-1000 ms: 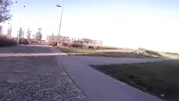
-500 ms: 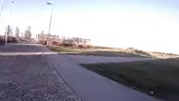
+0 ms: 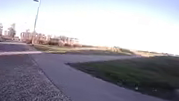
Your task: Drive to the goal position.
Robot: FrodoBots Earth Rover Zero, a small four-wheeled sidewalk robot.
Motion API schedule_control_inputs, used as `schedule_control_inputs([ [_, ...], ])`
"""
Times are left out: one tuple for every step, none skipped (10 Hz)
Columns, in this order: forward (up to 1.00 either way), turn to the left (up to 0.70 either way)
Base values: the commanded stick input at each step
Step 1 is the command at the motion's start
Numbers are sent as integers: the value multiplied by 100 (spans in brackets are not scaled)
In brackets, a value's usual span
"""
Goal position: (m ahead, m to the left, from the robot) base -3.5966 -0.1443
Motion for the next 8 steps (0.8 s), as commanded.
schedule_control_inputs([
  [0, 0],
  [0, 0],
  [0, 0],
  [15, -27],
  [15, -28],
  [13, -26],
  [13, -25],
  [13, -25],
])
